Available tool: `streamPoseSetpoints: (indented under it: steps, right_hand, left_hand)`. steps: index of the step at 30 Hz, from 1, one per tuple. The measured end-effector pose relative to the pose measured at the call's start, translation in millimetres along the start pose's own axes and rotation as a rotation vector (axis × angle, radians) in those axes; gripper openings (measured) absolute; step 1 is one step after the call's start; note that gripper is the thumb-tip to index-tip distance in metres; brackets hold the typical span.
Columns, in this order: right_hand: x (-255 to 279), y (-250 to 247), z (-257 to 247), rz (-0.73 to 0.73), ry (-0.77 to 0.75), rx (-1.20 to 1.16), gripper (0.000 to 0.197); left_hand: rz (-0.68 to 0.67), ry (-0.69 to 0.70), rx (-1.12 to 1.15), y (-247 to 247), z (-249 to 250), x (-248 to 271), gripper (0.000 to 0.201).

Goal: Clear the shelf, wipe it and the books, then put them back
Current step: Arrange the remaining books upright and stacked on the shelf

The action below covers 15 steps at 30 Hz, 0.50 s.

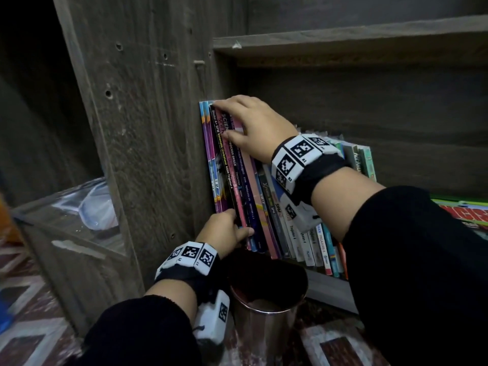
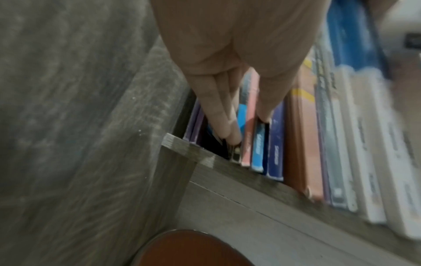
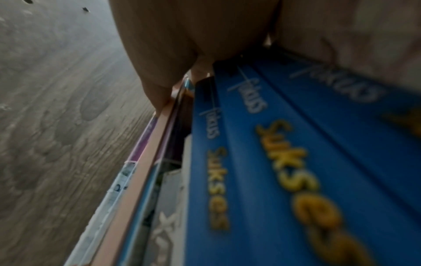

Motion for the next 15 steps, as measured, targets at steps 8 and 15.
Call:
streamPoseSetpoints:
  steps: [8, 15]
  right_hand:
    - [3, -4, 0, 0.001, -0.006, 0.011, 0.058]
    - [35, -10, -9, 0.212, 0.017, -0.16, 0.05]
  left_hand:
    - [0.183, -0.105, -0.171, -28, -12, 8, 0.019]
    - [0.066, -0.206, -0.244, -28, -19, 8, 0.036]
Point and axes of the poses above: each hand's wrist, its own x-axis away from the middle knuckle, its own y-axis out of the palm, z = x × y, the point moved 10 cm from there along -x, towards the middle knuckle, and after that the axes turned 13 degrees about -x, right-handed, at the moved point
